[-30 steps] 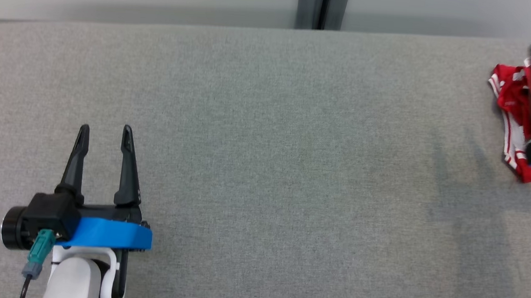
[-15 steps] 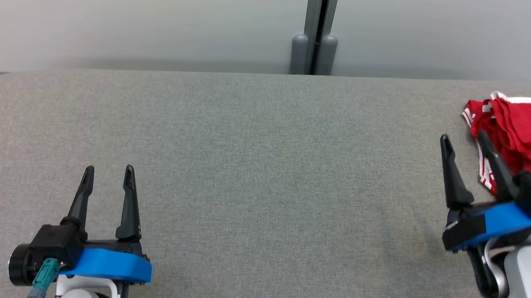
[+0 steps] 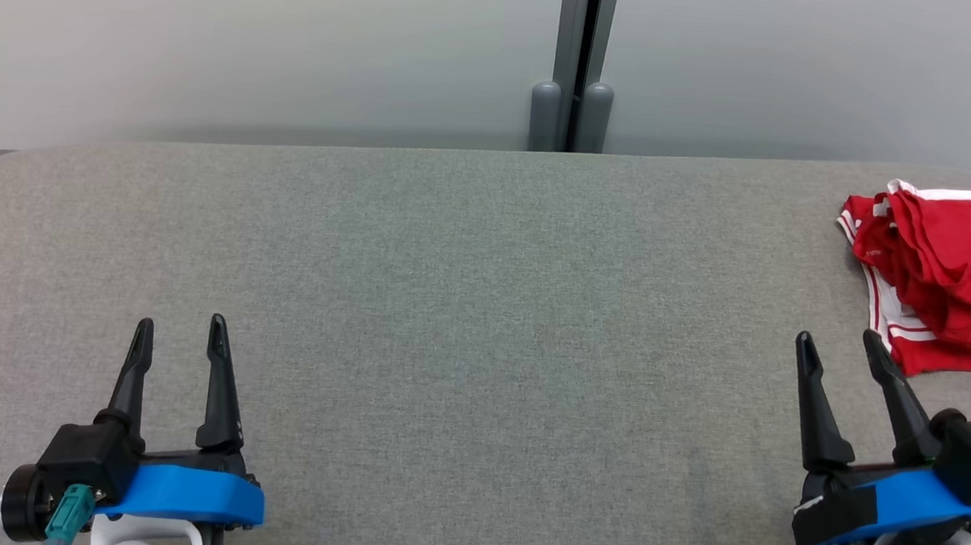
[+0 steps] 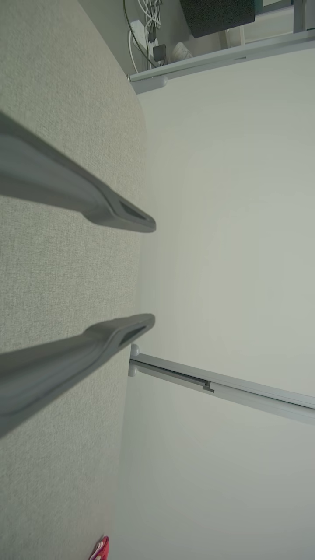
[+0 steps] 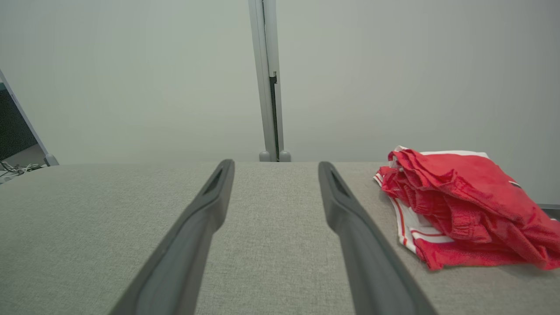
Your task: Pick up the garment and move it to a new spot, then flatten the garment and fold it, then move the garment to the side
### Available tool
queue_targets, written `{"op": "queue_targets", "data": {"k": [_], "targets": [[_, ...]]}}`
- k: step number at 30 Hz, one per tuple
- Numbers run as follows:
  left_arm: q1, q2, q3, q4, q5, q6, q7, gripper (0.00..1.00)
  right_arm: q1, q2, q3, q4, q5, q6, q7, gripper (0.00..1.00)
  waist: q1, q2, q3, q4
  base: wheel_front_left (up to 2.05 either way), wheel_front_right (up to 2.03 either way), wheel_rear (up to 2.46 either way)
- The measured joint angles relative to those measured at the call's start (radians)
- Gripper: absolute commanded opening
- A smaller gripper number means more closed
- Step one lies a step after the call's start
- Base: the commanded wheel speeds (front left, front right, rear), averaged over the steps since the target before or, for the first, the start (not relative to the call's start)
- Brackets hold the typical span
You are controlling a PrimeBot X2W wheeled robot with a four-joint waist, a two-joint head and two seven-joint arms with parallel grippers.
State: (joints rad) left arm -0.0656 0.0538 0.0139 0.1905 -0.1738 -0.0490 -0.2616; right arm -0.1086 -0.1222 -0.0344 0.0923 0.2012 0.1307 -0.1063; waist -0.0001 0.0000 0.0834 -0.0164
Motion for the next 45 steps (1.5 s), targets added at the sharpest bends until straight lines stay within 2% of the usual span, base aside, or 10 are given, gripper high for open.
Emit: {"op": "queue_targets", "data": {"k": [9,25,26,32,45], "targets": [[0.002,0.002,0.002,0.012,-0.001,0.006,0.000,1.00,0.070,0.048,-0.028,-0.051,-0.032,0.000,0.017,1.00,0.0000,0.0000,-0.006,0.014,0.00,0.00,0.00],[0.003,0.004,-0.007,0.026,-0.001,0.008,0.000,1.00,0.077,0.064,-0.037,-0.054,-0.038,0.000,0.027,1.00,0.0001,0.0000,-0.013,0.012,0.00,0.00,0.00],[0.003,0.007,-0.010,0.025,-0.001,0.006,0.000,0.00,0.077,0.064,-0.037,-0.053,-0.038,0.000,0.027,0.00,0.0001,0.0000,-0.014,0.012,0.00,0.00,0.00],[0.032,-0.002,-0.013,0.074,-0.006,0.007,0.008,0.00,0.081,0.067,-0.035,-0.001,-0.029,0.000,0.032,0.00,0.0001,0.0000,-0.015,0.012,0.00,0.00,0.00],[0.031,-0.003,0.006,0.078,-0.249,-0.005,0.075,0.00,0.080,0.067,-0.040,0.027,0.212,0.000,0.063,0.00,0.0002,0.0000,-0.022,0.013,0.00,0.00,0.00]]}}
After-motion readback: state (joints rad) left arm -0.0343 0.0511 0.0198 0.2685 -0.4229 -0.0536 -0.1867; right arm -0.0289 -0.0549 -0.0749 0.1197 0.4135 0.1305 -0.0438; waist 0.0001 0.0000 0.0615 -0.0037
